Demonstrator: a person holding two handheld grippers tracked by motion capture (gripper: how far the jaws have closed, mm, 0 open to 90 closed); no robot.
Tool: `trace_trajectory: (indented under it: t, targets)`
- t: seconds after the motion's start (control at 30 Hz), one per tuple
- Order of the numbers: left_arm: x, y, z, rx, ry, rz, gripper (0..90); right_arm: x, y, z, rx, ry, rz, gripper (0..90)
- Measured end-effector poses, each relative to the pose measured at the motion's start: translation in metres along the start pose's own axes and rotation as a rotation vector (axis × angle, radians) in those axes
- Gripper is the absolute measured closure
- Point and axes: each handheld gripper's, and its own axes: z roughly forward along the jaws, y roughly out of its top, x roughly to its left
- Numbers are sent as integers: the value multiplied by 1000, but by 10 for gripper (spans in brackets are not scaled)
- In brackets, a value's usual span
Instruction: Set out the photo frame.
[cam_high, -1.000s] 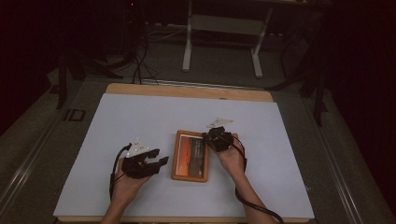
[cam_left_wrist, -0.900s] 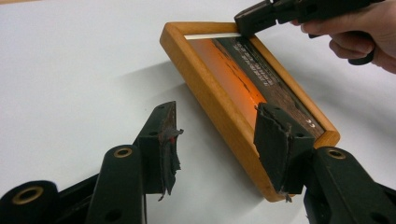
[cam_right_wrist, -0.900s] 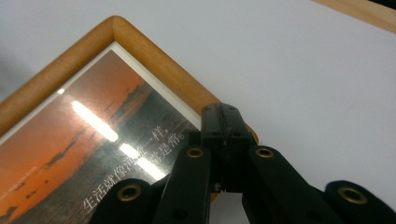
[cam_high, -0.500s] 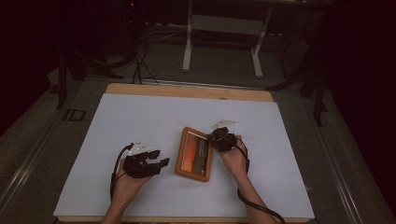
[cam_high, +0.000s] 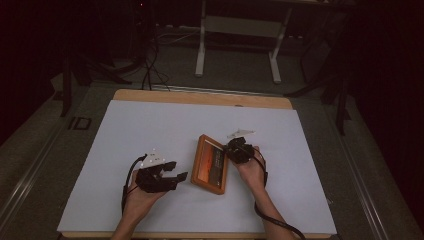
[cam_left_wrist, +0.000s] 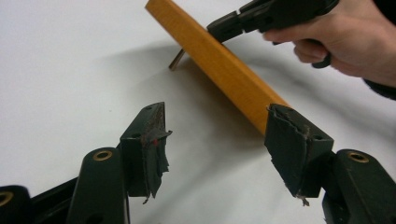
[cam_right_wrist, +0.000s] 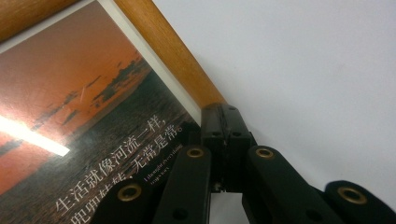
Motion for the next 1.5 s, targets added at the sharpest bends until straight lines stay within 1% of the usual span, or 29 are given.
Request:
trace_trajectory:
  t: [0.23, 0.3, 0.47, 0.63, 0.73, 0.83, 0.87, 1.03, 1.1, 1.17, 1.23, 1.27, 1.33, 1.47, 1.5]
  targets:
    - [-9, 2, 4, 6, -45, 4, 350, 1, -1, 0, -3, -6, -2, 900]
    - [-13, 2, 8, 19, -59, 4, 331, 1, -1, 0, -3, -6, -3, 900]
    - [-20, 2, 16, 42, -64, 15, 291, 1, -1, 0, -4, -6, -5, 900]
    - [-22, 2, 26, 60, -68, -4, 279, 1, -1, 0, -9, -7, -2, 900]
    - [-21, 1, 33, 71, -75, -25, 280, 1, -2, 0, -12, -9, -1, 900]
    - [-20, 2, 38, 77, -102, -63, 292, 1, -2, 0, -12, -7, -1, 900]
    - [-20, 3, 39, 76, -102, -76, 299, 1, -2, 0, -13, -8, -1, 900]
    - [-21, 5, 45, 87, -106, -110, 350, 1, -3, 0, -17, -8, -1, 900]
    - [-21, 6, 47, 88, -107, -132, 371, 1, -3, 0, -18, -7, -2, 900]
    - [-21, 7, 48, 92, -101, -138, 387, 1, -3, 0, -17, -7, -3, 900]
    - [-20, 7, 50, 100, -109, -154, 418, 1, -3, 0, -19, -6, -4, 900]
    - [-20, 7, 51, 100, -111, -164, 421, 1, -3, 0, -19, -6, -4, 900]
    - [-20, 7, 52, 103, -109, -166, 434, 1, -3, 0, -20, -5, -2, 900]
    - [-19, 8, 53, 105, -107, -186, 449, 0, -3, 0, -17, -2, -8, 900]
    - [-19, 8, 53, 104, -105, -198, 456, 1, -3, 0, -16, -3, -10, 900]
